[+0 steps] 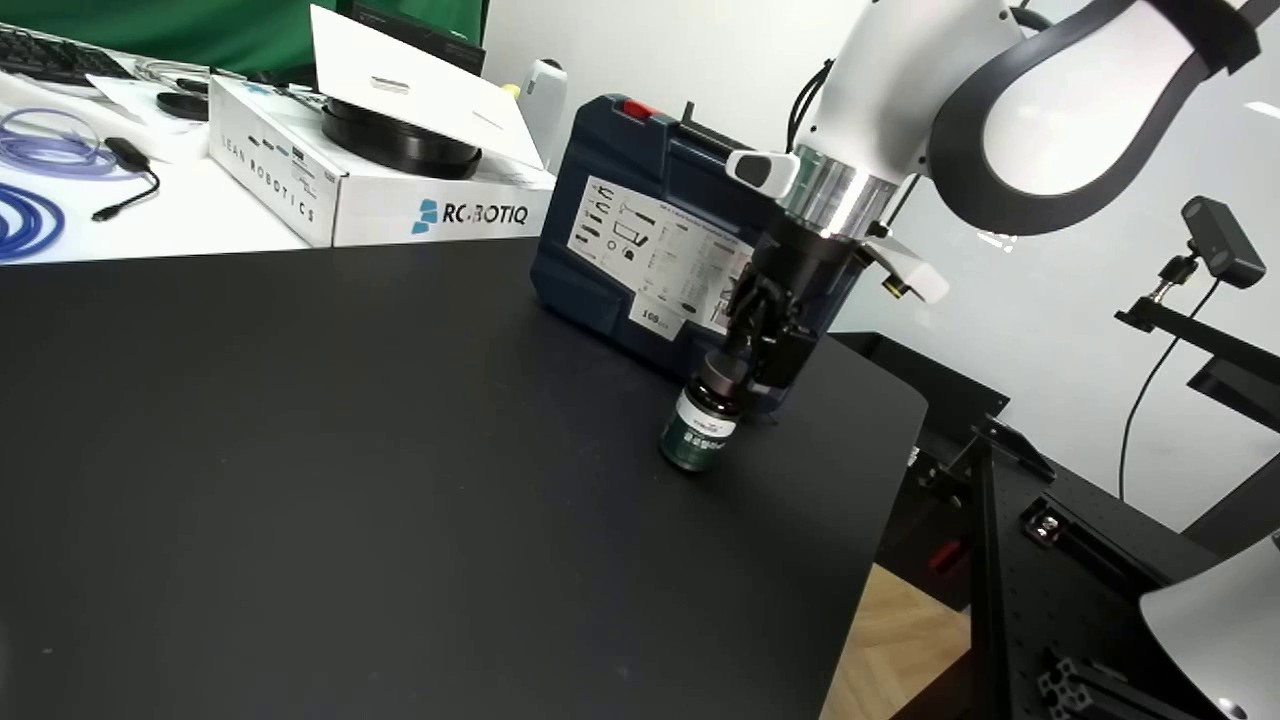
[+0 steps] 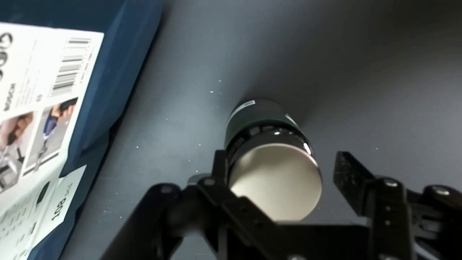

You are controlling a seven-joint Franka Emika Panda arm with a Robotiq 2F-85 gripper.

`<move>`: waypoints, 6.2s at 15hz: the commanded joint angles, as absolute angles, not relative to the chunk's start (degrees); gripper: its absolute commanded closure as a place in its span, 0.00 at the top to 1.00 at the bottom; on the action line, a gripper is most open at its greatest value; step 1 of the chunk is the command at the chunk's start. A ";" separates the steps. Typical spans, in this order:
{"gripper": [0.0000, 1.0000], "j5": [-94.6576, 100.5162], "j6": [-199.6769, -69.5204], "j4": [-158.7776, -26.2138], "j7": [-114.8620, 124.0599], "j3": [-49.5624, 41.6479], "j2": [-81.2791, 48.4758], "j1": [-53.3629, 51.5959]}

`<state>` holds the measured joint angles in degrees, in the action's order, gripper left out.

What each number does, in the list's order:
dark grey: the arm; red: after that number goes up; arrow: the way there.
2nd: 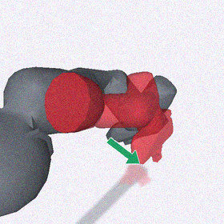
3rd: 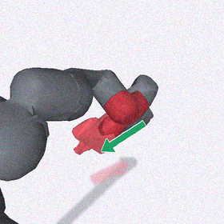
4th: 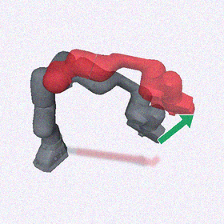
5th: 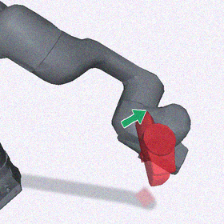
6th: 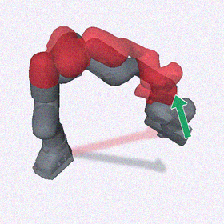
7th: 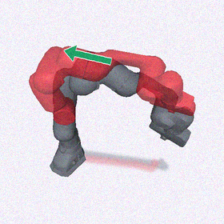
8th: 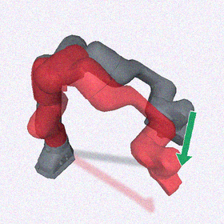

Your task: Move the bottle to the right

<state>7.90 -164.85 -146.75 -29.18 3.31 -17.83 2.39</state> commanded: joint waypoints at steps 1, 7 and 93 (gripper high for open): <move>0.46 8.61 -166.98 -146.32 -27.65 3.86 -20.45 3.72; 0.36 8.30 -166.79 -146.82 -27.62 4.31 -18.91 3.87; 0.36 23.17 -158.68 -123.91 -21.21 -13.17 -7.76 13.99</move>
<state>29.07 -156.57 -121.64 -17.20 -12.82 -6.74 11.50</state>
